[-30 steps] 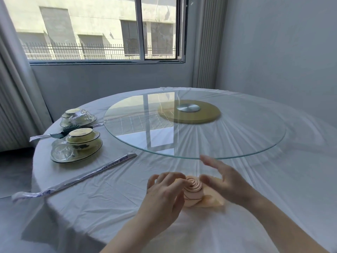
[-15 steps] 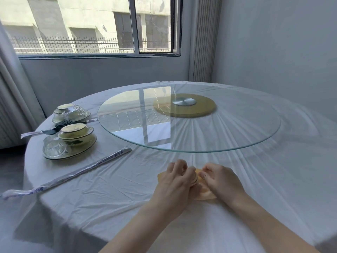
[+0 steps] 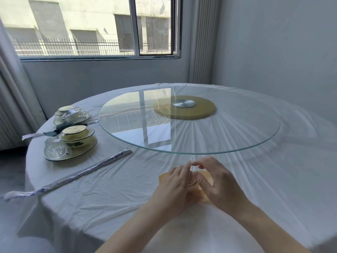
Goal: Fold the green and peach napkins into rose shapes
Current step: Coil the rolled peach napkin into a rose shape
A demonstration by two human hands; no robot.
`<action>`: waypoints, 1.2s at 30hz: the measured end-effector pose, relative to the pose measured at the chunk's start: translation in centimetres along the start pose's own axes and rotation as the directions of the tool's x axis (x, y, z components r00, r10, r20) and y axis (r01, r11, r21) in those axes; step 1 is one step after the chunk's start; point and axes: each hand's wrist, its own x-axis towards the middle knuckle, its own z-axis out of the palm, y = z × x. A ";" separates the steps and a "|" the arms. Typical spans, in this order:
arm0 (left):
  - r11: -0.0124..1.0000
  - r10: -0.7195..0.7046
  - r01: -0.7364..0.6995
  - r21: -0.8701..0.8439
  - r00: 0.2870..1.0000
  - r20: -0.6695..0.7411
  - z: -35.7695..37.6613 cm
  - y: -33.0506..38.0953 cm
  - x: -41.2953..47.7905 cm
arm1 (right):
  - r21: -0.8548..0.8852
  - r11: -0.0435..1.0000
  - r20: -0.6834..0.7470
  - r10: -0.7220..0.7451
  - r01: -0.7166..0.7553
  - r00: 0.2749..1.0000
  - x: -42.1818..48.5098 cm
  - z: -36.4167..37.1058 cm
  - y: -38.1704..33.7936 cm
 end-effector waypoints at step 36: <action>0.850 -0.485 0.479 0.220 0.874 -0.027 -3.5 -4.1 -2.8 | -0.292 0.956 0.199 0.047 0.013 0.979 0.4 4.5 -1.8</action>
